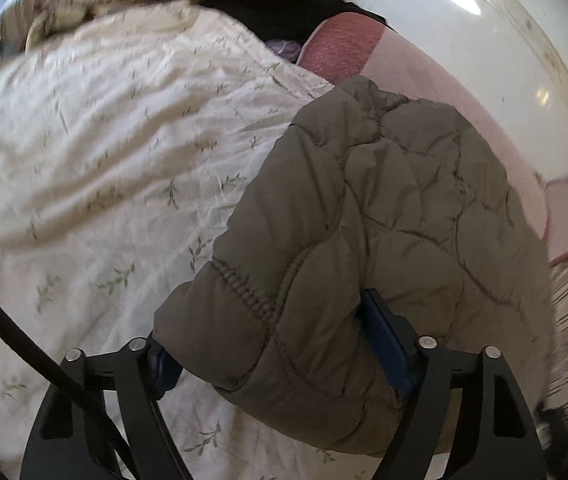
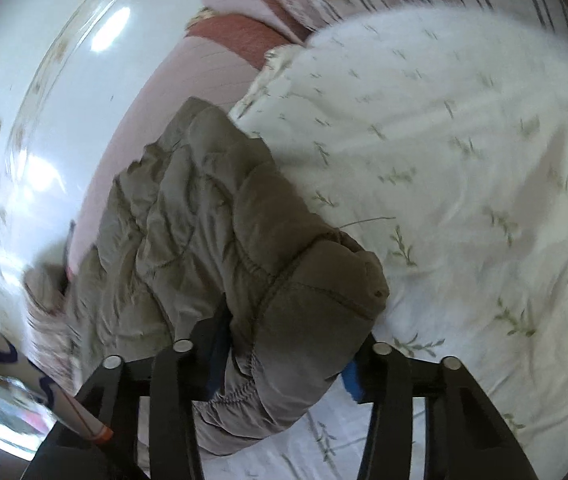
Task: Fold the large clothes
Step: 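Press the folded bundle flat with both tools and hold it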
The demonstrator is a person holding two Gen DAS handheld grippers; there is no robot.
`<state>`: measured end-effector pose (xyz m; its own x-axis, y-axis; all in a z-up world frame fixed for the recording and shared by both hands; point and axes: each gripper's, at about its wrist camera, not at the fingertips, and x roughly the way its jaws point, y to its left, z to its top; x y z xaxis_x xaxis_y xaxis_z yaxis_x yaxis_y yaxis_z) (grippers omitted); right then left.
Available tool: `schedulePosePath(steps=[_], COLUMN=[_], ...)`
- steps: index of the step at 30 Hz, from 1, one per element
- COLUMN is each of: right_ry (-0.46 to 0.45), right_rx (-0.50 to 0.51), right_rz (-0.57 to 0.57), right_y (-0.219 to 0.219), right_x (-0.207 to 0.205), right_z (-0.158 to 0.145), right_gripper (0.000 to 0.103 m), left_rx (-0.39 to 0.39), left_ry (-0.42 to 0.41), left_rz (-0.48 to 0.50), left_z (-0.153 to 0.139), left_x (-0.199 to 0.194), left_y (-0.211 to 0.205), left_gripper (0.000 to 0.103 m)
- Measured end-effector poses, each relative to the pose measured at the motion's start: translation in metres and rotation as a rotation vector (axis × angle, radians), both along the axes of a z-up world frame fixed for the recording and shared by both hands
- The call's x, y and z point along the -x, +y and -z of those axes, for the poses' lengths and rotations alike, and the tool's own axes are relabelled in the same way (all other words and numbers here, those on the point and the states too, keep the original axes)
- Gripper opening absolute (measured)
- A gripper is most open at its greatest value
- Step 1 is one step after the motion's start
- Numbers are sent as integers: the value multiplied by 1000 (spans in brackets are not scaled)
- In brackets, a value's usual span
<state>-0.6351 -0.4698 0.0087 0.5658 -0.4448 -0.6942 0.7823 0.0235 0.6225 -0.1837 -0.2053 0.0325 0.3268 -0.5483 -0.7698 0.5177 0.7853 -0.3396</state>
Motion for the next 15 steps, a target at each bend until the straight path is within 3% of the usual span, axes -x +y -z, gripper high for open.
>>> schedulePosePath(steps=[6,9,15], right_ry=[247,326,431], right_rx=[134,176,229], right_rz=[-80,-103,-132], right_y=[12,17,22], right_x=[-28,-36,-47], right_z=[-22,-25,-29], right_gripper=[42,41,41], left_rx=[-130,-189,-222], left_ry=[-191,-277,-329], left_rz=[42,60,66], left_z=[-10,-13,-14], left_x=[21,31,34], left_y=[-13,-20,-23], left_gripper=[69,67,67])
